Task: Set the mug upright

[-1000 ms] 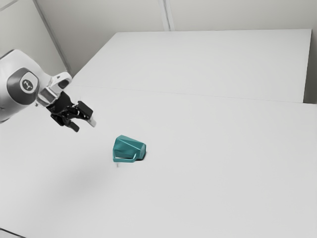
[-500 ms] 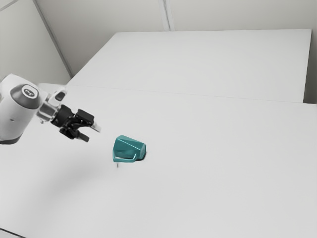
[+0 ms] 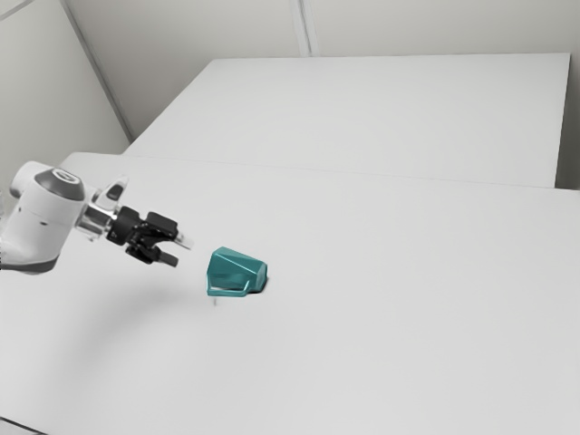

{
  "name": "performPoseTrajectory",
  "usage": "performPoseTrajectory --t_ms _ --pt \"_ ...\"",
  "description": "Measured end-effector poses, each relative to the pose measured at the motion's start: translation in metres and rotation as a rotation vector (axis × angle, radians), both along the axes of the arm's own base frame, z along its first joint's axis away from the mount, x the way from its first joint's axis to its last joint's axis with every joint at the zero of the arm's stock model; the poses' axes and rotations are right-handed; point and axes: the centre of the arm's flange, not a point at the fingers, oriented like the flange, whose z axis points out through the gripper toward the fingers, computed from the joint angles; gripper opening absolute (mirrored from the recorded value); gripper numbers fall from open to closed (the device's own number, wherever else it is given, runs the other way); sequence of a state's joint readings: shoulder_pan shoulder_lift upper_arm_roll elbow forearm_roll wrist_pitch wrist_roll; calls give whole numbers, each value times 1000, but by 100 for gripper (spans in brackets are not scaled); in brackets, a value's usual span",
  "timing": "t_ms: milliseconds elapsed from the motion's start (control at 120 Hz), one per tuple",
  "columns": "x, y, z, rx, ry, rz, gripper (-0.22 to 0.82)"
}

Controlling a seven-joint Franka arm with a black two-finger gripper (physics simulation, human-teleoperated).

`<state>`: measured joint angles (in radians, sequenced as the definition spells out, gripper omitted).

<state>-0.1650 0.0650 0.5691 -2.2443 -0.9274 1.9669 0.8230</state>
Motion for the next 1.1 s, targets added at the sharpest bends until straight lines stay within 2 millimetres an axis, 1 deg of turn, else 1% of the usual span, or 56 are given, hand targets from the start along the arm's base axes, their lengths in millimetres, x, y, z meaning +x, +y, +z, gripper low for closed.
performPoseTrajectory --t_ms 158,525,742,933,1100 --pt "8 -5 -11 -43 -29 -39 57" --pt "7 -4 -34 -156 -87 -90 56" --pt "18 -7 -50 -188 -105 -125 56" --pt "26 -17 -65 -218 -115 -154 56" --pt "32 -26 -72 -235 -128 -178 55"
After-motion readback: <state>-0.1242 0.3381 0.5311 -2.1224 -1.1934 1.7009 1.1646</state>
